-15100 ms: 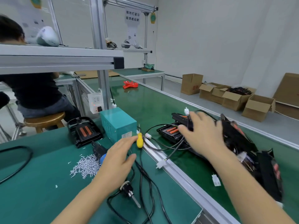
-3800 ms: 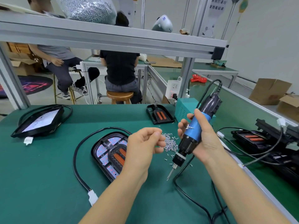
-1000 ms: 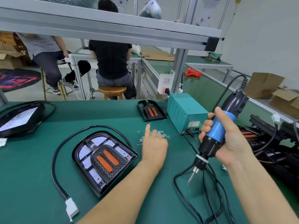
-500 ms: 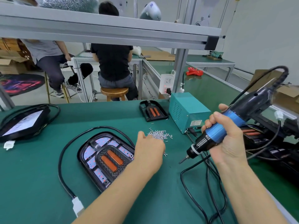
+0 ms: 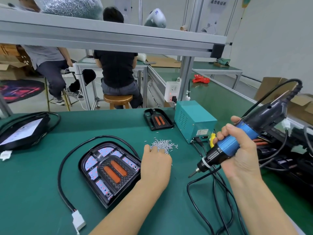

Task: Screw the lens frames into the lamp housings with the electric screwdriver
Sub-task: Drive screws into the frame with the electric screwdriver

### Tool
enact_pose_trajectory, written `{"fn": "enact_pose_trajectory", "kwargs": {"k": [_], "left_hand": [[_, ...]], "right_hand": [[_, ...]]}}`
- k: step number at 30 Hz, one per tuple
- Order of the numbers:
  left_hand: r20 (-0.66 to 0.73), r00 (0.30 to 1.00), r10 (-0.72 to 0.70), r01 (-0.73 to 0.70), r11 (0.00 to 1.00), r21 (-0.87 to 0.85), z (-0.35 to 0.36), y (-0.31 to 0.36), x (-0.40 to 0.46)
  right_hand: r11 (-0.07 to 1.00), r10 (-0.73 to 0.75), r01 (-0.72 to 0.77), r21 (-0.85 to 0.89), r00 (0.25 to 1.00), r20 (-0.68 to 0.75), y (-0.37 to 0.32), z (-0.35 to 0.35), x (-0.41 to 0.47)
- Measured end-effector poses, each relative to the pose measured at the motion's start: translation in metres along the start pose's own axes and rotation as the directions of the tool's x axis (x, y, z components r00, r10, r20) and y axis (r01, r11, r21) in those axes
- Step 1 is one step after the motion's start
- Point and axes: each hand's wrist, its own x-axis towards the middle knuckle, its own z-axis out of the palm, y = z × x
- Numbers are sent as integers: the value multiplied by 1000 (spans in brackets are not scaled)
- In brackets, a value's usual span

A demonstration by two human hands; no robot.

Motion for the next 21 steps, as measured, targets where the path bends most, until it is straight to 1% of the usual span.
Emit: {"fn": "enact_pose_trajectory", "kwargs": {"k": [3,4,5,6,7,8,9,10,11,13,15,17,18,21], "left_hand": [[-66,998,4,-8,998,-61,-1,0,0],[-96,995,-5,-5,994,-111,-3,0,-2],[-137,990,-33,5,979,-203,-6,1,-4],[-182,980,-85,18,939,-344,-11,1,-7],[-205,967,-148,25,862,-506,-16,0,-10],[-195,959,-205,24,745,-666,-22,-4,-14],[-153,957,-246,24,591,-806,-28,-9,-17],[-97,960,-262,25,424,-905,-34,-17,-21],[-47,963,-264,25,262,-965,-40,-26,-26],[38,964,-264,33,-25,-999,-48,-45,-37],[133,953,-272,67,-238,-969,-51,-63,-50],[214,935,-282,99,-370,-924,-50,-74,-63],[244,925,-290,111,-408,-906,-49,-79,-69],[292,905,-309,129,-456,-881,-46,-86,-82]], "right_hand": [[1000,-10,10,12,1000,-12,0,2,-2],[1000,-12,12,23,1000,-19,0,2,-3],[999,-12,13,36,1000,-25,-1,3,-4],[999,-11,13,51,1000,-30,-3,4,-5],[998,-11,14,63,999,-35,-5,5,-6],[997,-15,18,70,999,-40,-7,6,-7],[997,-23,26,74,999,-43,-10,8,-8],[996,-34,37,83,998,-45,-12,11,-9],[994,-44,48,99,998,-40,-15,15,-10],[986,-54,55,156,998,-13,-18,25,-12],[971,-51,44,234,998,22,-17,39,-14],[951,-40,24,309,998,45,-13,55,-18],[940,-31,11,341,998,54,-10,64,-20],[912,-6,-36,409,995,100,-1,91,-27]]}}
